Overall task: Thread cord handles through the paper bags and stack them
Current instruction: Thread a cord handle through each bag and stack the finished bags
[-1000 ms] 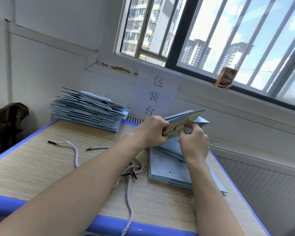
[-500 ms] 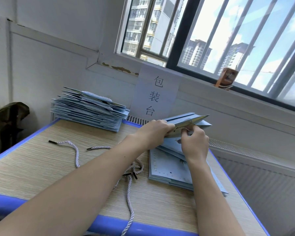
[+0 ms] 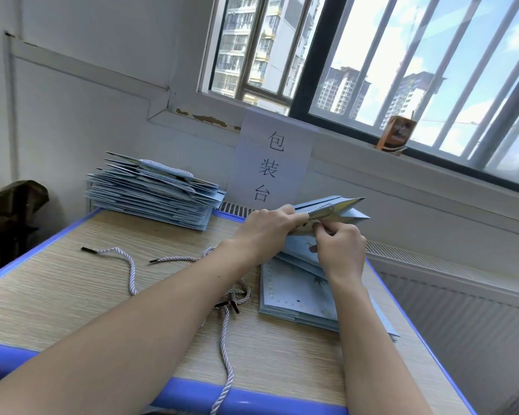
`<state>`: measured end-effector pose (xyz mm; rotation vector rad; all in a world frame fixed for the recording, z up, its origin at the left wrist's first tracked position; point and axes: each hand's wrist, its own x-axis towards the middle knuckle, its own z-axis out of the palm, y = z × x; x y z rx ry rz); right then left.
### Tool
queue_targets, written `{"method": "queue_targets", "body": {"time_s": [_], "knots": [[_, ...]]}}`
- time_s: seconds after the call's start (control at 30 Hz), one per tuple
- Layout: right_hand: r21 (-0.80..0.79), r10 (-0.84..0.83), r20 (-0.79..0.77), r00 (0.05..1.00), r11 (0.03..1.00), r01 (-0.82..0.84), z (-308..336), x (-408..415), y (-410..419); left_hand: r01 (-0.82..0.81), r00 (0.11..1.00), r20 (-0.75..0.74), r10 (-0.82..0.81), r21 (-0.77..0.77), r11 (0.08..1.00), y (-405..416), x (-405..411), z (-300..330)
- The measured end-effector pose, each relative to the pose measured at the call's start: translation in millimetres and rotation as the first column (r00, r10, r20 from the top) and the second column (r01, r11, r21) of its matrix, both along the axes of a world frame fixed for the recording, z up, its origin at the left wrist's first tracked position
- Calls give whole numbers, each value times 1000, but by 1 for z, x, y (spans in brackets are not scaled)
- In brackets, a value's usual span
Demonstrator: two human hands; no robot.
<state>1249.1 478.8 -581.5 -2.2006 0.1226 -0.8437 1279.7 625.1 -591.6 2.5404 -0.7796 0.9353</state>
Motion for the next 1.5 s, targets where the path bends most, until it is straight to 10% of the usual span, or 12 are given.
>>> {"method": "queue_targets", "body": {"time_s": [0.67,1.5], "knots": [[-16,25,-69,997,1000,-26,-1,-2,13,-14,1000,5,14,-25,1000,-6,-14,12],[238,155,264,952,946,-220,6,-11,12,14,999,-48,-22,-165,986,-4,-10,9]]}}
